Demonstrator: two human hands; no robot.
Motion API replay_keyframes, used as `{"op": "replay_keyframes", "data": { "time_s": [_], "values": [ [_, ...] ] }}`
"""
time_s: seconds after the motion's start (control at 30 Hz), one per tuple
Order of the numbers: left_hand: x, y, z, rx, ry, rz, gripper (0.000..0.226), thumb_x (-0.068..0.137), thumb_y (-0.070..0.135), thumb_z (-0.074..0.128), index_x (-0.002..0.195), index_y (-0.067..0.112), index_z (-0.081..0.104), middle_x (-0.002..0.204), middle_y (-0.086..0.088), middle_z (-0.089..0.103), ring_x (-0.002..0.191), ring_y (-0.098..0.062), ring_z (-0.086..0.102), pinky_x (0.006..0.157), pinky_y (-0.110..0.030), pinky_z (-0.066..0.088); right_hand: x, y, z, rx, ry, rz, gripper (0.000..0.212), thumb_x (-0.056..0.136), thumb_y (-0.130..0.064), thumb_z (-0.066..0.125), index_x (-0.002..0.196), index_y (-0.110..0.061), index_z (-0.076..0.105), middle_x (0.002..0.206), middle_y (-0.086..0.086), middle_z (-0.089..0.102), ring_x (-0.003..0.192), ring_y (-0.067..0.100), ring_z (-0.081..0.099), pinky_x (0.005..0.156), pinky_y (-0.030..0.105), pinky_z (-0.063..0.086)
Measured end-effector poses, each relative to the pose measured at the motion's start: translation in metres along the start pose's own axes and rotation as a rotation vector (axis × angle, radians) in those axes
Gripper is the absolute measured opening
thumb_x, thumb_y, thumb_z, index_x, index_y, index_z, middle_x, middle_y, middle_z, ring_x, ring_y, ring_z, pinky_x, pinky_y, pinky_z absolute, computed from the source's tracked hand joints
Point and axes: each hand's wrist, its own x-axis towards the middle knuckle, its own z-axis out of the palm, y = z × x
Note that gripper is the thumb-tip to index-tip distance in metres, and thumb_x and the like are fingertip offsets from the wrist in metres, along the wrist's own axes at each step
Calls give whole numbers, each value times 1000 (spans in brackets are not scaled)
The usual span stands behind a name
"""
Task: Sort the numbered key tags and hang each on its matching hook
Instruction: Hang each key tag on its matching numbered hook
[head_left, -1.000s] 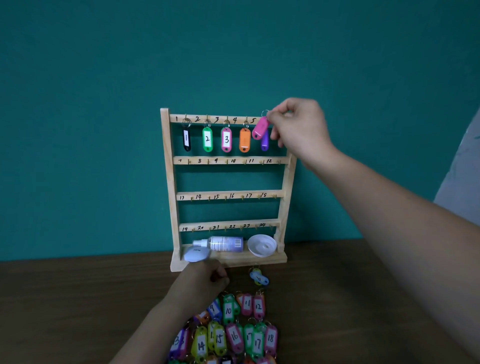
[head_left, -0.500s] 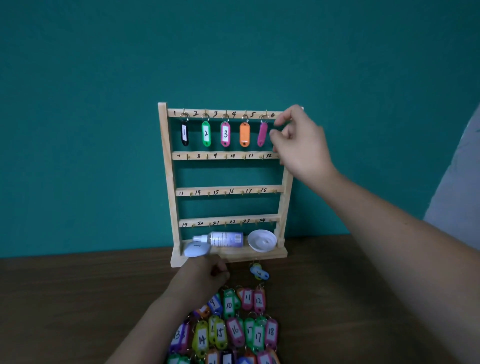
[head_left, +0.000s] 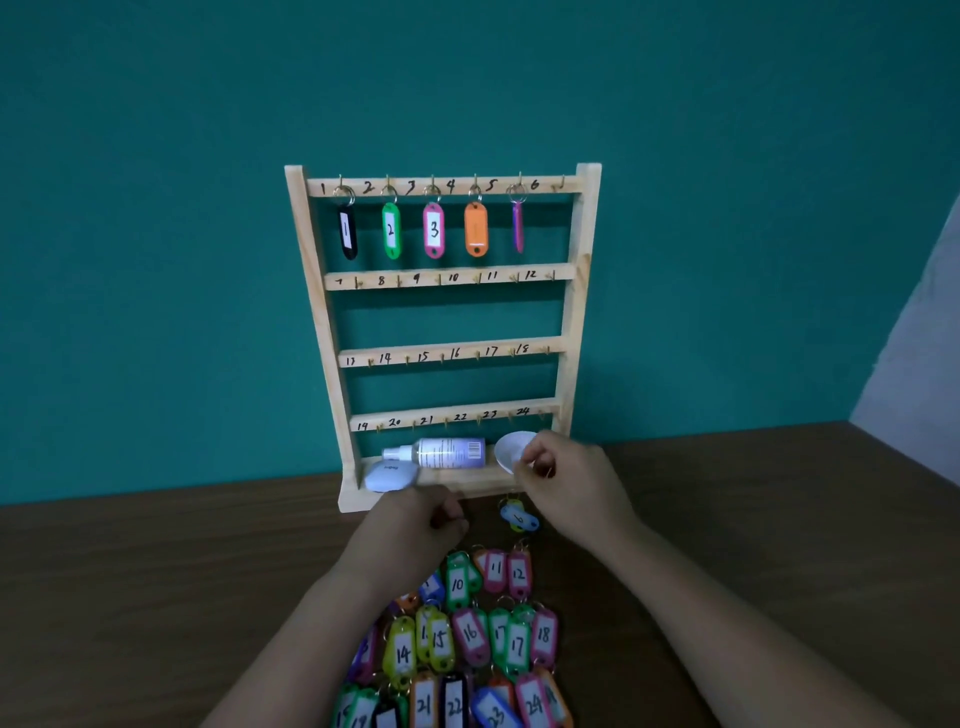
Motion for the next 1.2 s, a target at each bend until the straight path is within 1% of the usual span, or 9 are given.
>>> {"op": "replay_keyframes", "data": {
  "time_s": [0.1,0.2,0.33,0.43,0.57,0.7,0.97,1.1,1.2],
  "values": [
    [3,-2,2,-2,7,-14,4,97,34,72,97,31,74,90,15,70,86,-1,63,74,-18,51,-3,11,10,-65,-122,80,24,91,-51,75,102,-30,71,92,-13,70,84,3,66,75,39,62],
    [4,-3,3,2,10,-35,4,97,34,72,95,31,73,89,14,70,86,-1,63,68,-13,46,-5,15,15,-84,-174,110,38,84,-58,77,109,-31,69,93,-15,64,82,3,62,67,33,55],
    [4,-1,3,7,1,-36,4,97,33,72,95,30,74,92,14,72,90,-4,65,80,-25,55,-7,15,18,-101,-181,129,50,84,-61,79,120,-32,60,100,-14,61,87,5,60,70,33,54],
    [3,1,4,0,3,-33,3,97,30,72,96,30,75,94,12,73,91,-7,66,84,-30,57,-8,16,17,-116,-187,145,49,84,-61,80,115,-32,55,100,-13,59,87,6,60,71,35,55],
    [2,0,5,2,3,-33,3,97,32,72,95,31,74,92,13,72,89,-5,65,80,-27,56,-12,16,19,-112,-213,153,42,85,-60,80,108,-30,63,102,-11,61,91,8,60,80,41,59],
    [2,-1,6,3,5,-35,3,97,33,72,94,32,73,91,14,71,87,-3,64,72,-19,50,-11,14,23,-62,-208,140,34,89,-49,81,113,-27,68,104,-11,60,93,7,59,81,35,57],
    [3,-1,7,-21,-7,-24,3,97,34,72,95,33,73,91,13,71,89,-4,64,77,-24,53,-11,17,27,-19,-192,100,15,94,-38,79,103,-30,71,96,-13,60,87,5,60,74,28,52],
    [3,-1,7,-38,-10,-23,3,97,33,72,95,32,74,92,13,72,91,-5,65,81,-28,56,-11,19,29,-61,-138,41,12,100,-38,71,99,-27,73,93,-12,63,86,5,60,76,34,56],
    [3,-1,7,-44,-11,-16,3,98,33,72,95,32,74,92,14,72,91,-3,64,78,-23,53,-10,19,29,-114,-122,12,14,104,-30,64,98,-24,74,93,-10,66,86,8,62,78,40,58]
  ]
}}
